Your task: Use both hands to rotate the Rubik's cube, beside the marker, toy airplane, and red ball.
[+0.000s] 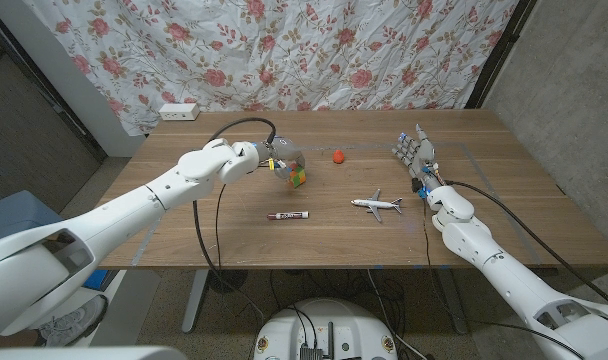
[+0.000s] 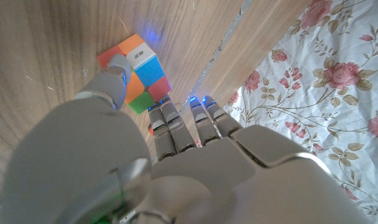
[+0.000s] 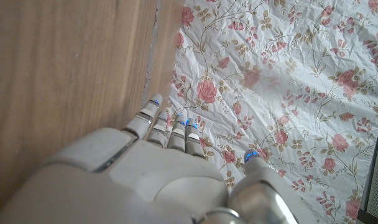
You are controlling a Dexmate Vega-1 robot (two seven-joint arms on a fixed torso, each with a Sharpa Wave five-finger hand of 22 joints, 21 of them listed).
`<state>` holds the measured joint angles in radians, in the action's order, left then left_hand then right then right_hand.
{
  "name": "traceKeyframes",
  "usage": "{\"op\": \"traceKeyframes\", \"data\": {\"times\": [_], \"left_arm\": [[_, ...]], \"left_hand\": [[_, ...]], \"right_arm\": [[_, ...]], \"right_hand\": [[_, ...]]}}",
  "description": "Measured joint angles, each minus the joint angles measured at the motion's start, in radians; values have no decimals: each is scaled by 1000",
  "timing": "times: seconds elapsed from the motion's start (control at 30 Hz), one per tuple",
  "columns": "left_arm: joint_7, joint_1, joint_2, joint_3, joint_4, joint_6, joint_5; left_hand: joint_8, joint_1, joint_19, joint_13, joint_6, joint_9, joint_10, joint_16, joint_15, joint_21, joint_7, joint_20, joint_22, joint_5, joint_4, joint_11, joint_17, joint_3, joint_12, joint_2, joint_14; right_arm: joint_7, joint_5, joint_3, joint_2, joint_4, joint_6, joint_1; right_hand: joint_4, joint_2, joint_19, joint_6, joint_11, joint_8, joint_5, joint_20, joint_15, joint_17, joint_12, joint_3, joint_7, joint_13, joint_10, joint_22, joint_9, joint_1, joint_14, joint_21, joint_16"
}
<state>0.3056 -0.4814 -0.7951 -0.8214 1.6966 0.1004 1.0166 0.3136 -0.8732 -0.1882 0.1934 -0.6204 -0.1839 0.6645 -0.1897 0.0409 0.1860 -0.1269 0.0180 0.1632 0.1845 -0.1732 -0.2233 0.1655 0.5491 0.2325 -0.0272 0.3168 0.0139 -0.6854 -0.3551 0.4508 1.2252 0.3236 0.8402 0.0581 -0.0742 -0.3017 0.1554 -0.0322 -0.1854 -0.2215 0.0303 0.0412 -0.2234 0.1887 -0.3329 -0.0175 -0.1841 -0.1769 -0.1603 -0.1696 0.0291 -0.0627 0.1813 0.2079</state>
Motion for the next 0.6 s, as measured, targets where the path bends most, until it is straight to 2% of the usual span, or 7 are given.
{"op": "traceKeyframes", "data": {"times": [0.6], "left_arm": [[26,-24,-12,39,43,-59,-28]], "left_hand": [[-11,2,0,0,0,0,0,0,3,0,0,0,0,0,3,0,0,-12,0,7,20]], "right_arm": [[9,-3,0,3,-7,-4,-7]], "right_hand": [[0,0,0,3,-3,0,0,0,0,0,0,0,-4,0,-3,-5,-5,0,0,0,0]]}}
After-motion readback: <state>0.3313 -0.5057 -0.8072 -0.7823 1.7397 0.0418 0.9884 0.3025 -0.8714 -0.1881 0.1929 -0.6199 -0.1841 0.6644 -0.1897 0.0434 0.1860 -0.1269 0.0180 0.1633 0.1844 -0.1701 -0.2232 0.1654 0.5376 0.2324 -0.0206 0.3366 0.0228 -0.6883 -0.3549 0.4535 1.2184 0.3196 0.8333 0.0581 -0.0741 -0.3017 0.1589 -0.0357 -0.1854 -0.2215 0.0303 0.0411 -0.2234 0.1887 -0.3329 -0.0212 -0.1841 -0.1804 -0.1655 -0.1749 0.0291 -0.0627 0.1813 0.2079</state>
